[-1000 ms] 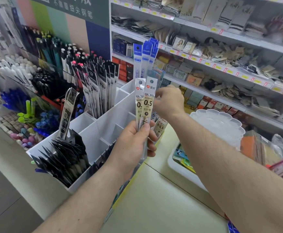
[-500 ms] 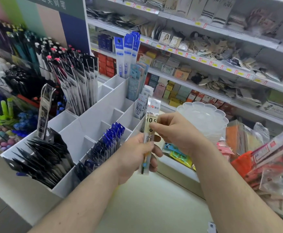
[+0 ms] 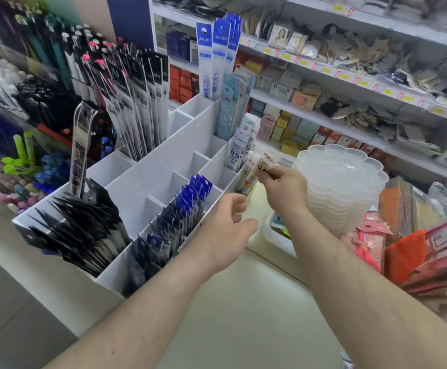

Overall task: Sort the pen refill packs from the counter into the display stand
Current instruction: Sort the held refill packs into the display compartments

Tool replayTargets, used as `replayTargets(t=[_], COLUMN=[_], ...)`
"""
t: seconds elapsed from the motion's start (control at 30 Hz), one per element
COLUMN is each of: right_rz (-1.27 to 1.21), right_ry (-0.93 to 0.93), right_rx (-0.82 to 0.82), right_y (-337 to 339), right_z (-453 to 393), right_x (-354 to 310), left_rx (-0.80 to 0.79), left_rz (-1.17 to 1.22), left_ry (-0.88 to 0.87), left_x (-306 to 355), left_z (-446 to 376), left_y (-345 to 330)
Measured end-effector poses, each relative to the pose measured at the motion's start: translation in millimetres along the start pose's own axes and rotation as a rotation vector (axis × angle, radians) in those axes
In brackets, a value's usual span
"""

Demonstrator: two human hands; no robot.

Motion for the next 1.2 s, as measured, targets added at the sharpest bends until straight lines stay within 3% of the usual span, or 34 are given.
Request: replayTargets(t=[0.27, 0.47, 0.67, 0.87, 1.07, 1.2], right_rz=[0.267, 0.223, 0.083, 0.029, 0.247, 0.482], right_ry=[-0.049, -0.104, -0.123, -0.217, -0.544, -0.598], right_rx=[-0.240, -0.242, -0.158, -0.088, -0.095, 0.003], right_y=[-61.7, -58.3, -7.1, 60.0, 111.7, 141.7], right_z=[-7.8, -1.2, 56.4, 166.3, 270.6, 311.2], right_x=[12.4, 15.1, 28.4, 105.9, 222.5, 252.2], left_rx=[-0.009, -0.008, -0.053, -0.285, -0.429, -0.478], left_rz=[-0.044, -0.060, -0.124, -0.403, -0.261, -0.279], left_ry=[0.021, 0.018, 0.020, 0.048, 0.216, 0.372], left_x=[-12.6, -18.2, -44.6, -95.9, -143.9, -181.4], left_z=[3.4, 6.2, 13.3, 42.5, 68.3, 80.3], left_y=[1.5, -0.3, -24.8, -100.8, -185.3, -220.0])
Point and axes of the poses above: each hand's wrist, its own z-axis away from the middle knuckle, its own y-axis out of the back of the hand, x = y × z, the point moved 10 cm from there along -z, towards the middle knuckle, and after that the axes turned 14 degrees about z, right-handed, at the moved point
